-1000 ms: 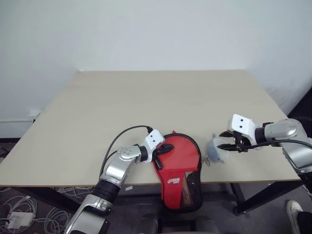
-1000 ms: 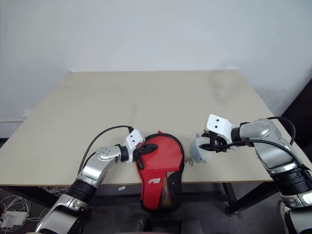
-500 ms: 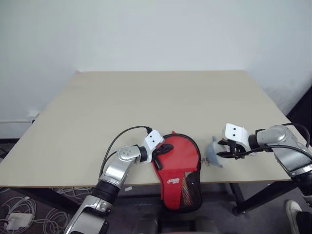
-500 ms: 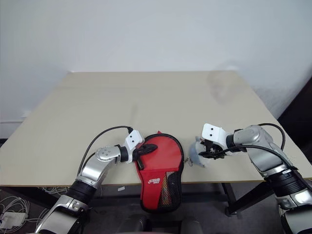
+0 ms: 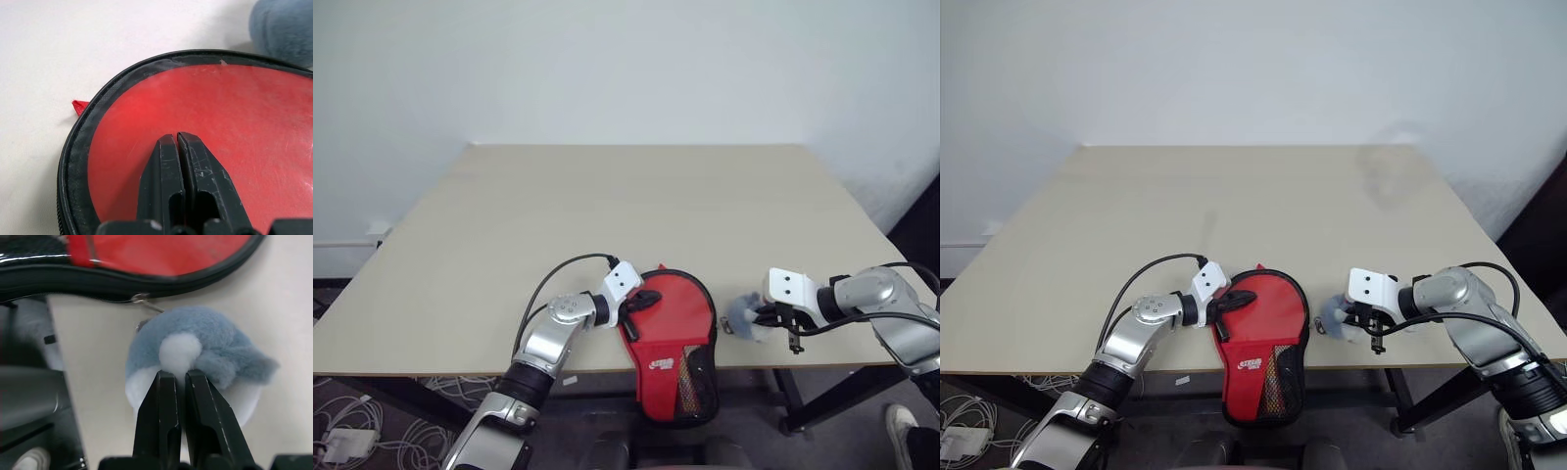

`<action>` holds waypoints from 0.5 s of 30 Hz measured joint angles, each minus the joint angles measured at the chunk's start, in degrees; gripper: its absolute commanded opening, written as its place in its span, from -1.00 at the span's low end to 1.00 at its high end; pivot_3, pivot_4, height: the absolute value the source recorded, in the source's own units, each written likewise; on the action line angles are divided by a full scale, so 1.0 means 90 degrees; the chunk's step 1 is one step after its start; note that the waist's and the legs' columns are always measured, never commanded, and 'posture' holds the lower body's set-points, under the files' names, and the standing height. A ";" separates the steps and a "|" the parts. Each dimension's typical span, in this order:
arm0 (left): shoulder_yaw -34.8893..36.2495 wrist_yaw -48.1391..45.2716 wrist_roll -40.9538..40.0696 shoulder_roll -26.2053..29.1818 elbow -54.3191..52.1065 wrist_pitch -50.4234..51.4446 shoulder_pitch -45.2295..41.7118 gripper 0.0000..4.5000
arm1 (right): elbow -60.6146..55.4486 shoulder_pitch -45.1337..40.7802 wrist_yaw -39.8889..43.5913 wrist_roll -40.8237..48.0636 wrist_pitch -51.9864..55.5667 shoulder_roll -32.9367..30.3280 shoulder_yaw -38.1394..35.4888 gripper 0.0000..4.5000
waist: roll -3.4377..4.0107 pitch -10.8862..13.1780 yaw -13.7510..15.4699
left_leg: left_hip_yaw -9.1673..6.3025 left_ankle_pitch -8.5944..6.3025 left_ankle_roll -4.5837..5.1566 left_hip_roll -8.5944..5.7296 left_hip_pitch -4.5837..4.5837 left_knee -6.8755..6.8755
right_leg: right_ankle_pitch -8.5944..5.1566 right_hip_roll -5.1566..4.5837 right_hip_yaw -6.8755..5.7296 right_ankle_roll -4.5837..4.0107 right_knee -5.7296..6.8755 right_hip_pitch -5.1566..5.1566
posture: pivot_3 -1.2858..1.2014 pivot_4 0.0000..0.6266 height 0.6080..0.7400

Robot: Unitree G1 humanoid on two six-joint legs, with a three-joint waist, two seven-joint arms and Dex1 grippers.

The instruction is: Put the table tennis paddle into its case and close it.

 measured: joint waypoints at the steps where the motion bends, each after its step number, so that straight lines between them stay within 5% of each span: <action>1: -0.0001 -0.0004 0.0000 -0.0001 0.0004 0.0000 -0.0005 -1.00 | -0.0100 0.0047 0.0045 0.0038 0.0017 -0.0057 -0.0015 -0.98 | 0.0002 0.0000 0.0000 | 0.0000 0.0000 0.0000 0.0000 0.0000 0.0000 | 0.0000 0.0000 0.0002 0.0000 0.0000 -0.0001 | 0.03 -1.00 1.00; 15: 0.0016 -0.0223 -0.0004 -0.0149 0.0375 -0.0263 -0.0164 -1.00 | -0.1571 0.1314 0.0718 0.0913 0.0085 -0.1111 -0.0725 -0.98 | 0.0004 0.0007 0.0007 | -0.0009 -0.0003 -0.0005 0.0000 -0.0006 0.0000 | -0.0001 -0.0008 0.0001 0.0001 -0.0005 -0.0004 | 0.03 -1.00 1.00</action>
